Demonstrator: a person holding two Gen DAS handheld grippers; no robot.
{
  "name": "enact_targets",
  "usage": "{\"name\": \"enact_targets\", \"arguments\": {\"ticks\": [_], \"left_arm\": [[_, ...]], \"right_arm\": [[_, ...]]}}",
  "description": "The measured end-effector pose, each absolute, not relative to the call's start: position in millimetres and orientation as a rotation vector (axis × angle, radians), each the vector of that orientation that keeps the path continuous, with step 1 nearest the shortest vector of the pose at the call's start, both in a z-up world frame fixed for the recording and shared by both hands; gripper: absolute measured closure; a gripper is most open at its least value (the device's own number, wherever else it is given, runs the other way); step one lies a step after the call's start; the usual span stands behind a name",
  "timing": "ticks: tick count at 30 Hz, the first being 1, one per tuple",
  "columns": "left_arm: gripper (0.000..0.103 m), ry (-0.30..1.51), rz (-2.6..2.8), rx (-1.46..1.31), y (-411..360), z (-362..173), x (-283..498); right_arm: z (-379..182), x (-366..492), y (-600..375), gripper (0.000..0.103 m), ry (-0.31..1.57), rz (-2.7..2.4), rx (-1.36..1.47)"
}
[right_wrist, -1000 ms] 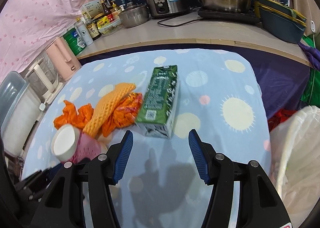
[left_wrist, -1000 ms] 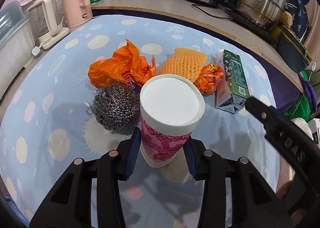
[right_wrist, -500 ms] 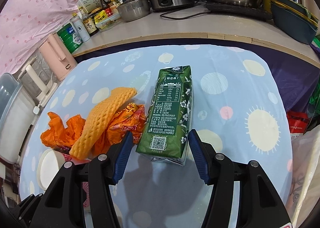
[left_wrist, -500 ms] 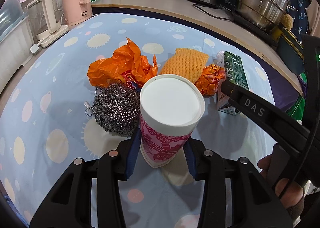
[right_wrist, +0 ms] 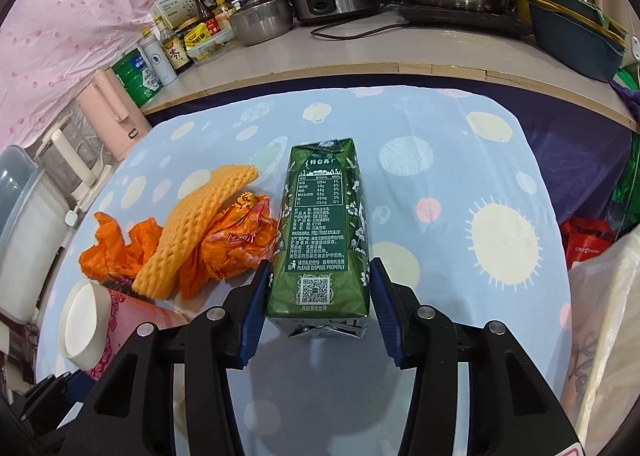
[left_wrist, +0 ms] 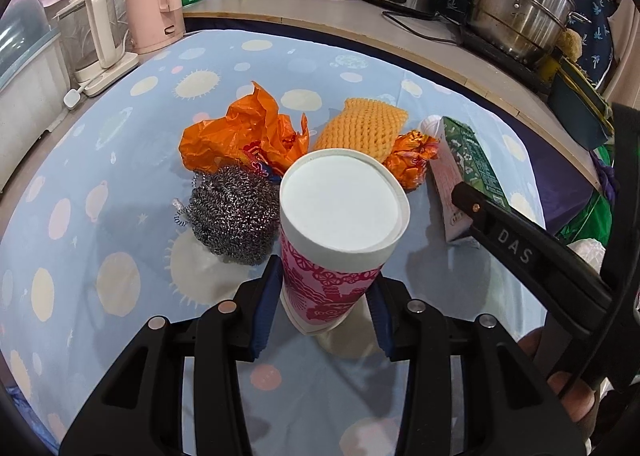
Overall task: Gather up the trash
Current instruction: 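Grasp the pink-and-white paper cup with the left tool while the right tool grasps the green carton, then carry the paper cup with the left tool while the right tool carries the green carton over the bin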
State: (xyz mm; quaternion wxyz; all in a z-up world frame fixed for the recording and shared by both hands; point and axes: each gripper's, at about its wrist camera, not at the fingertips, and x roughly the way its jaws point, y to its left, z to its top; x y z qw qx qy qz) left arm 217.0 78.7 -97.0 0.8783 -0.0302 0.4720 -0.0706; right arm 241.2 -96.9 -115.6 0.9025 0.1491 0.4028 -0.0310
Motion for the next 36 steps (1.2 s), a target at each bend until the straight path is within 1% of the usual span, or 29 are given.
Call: {"name": "enact_targets", "arguments": {"ticks": [18, 28, 36], "left_arm": [[0.064, 0.926, -0.185, -0.057, 68, -54, 156], [0.064, 0.876, -0.234, -0.031, 48, -25, 115], [0.064, 0.826, -0.290, 0.001, 21, -2, 83]], "right_arm": [[-67, 139, -108, 0.057, 0.723, -0.062, 0.339], [-40, 86, -120, 0.057, 0.654, -0.068, 0.349], [-15, 41, -148, 0.057, 0.578, -0.105, 0.377]]}}
